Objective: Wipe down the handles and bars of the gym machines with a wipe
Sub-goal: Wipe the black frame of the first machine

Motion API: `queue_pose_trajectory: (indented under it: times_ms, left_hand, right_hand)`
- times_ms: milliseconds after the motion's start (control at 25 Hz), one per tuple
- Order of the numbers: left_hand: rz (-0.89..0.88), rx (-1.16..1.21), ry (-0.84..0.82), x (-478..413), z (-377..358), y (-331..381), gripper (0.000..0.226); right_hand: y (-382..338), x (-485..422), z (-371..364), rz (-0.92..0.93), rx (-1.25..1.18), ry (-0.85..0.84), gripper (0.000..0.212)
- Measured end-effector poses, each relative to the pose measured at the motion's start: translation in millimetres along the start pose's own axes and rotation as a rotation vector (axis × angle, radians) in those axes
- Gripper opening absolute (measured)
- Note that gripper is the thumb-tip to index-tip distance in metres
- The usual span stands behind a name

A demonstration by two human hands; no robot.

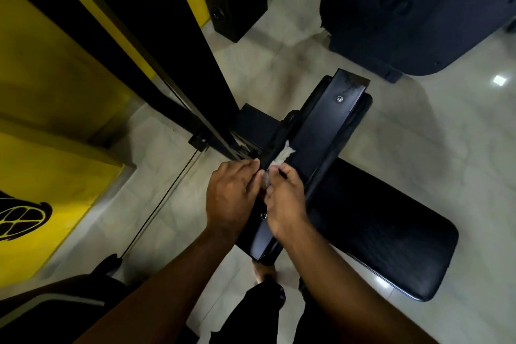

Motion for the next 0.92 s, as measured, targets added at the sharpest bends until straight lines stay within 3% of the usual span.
queue_pose_trajectory:
  times_ms: [160,440,520,640,720,920]
  left_hand:
    - [0.024,0.03,-0.009,1.9,-0.4,-0.9,0.031]
    - [0.053,0.027,-0.024,2.9,-1.6,0.3,0.029]
    - [0.061,0.052,0.002,1.9,-1.9,0.6,0.031]
    - [0.067,0.061,-0.002,3.1,-2.3,1.6,0.032]
    - [0.067,0.08,0.001,4.9,-1.9,1.8,0.034]
    - [0.053,0.138,0.102,8.3,-4.2,3.8,0.034]
  right_hand:
    - [-6.8,-1.4,-0.6,-0.104,-0.116,-0.229,0.014]
    - [-12.1,-0.2,0.8,0.044,-0.11,-0.166,0.011]
    - [-7.0,2.7,5.2,0.184,0.08,-0.075,0.008]
    - [-11.3,13.3,10.1,0.73,0.677,0.115,0.004]
    - [-15.4,16.7,8.0,0.952,1.014,0.076,0.006]
    - [-50.3,1.1,15.7,1.236,1.527,-0.048,0.028]
Point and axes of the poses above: each hand's wrist, its own x-axis away from the middle knuckle, its own z-axis out of the back of the hand, y = z × x, the point moved 2 cm from there along -x, towards the middle knuckle, and after that the axes turned 11 degrees about -z, right-handed, at the moved point
